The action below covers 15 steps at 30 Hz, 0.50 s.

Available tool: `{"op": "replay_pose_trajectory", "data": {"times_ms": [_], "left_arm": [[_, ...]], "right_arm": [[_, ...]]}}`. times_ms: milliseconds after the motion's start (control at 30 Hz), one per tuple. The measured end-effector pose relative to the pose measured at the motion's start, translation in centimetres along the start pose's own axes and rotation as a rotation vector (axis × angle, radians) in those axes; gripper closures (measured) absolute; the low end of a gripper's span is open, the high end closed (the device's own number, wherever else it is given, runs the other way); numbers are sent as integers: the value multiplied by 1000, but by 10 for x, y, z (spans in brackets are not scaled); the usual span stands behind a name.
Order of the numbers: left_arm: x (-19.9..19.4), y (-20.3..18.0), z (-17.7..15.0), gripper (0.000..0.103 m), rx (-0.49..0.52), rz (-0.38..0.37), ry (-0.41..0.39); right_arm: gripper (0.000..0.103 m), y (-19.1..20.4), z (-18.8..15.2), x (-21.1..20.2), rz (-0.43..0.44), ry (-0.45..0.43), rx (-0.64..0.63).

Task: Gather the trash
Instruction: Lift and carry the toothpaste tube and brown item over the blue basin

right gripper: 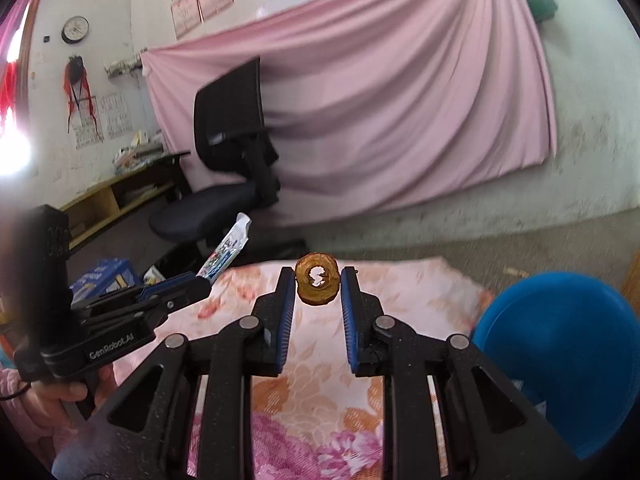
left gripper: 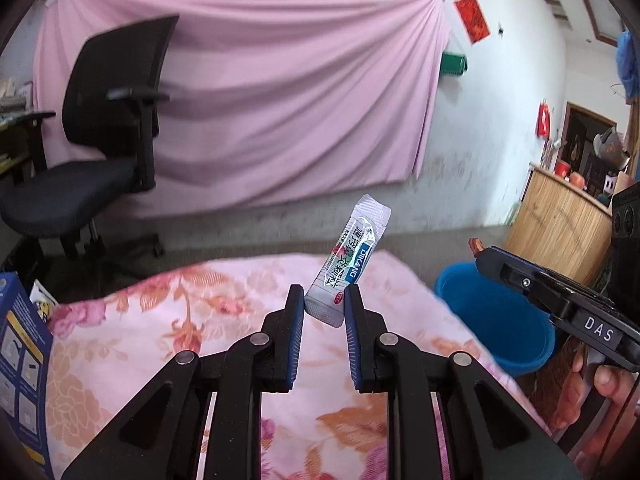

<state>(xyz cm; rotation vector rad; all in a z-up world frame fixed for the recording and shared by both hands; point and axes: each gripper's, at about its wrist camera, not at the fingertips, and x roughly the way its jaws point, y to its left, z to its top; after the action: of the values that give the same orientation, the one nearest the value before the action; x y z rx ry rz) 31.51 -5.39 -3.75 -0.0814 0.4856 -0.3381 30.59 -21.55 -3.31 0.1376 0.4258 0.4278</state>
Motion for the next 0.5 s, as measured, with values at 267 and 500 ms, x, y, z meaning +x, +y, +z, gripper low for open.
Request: {"op": "replay_pose_trajectory", "data": {"times_ms": [267, 500], "left_arm": [[-24, -30, 15, 87, 23, -1, -163], [-38, -63, 32, 87, 57, -27, -273]], "right_arm": [[54, -8, 5, -32, -42, -147, -9], [54, -20, 9, -67, -130, -295, -33]]}}
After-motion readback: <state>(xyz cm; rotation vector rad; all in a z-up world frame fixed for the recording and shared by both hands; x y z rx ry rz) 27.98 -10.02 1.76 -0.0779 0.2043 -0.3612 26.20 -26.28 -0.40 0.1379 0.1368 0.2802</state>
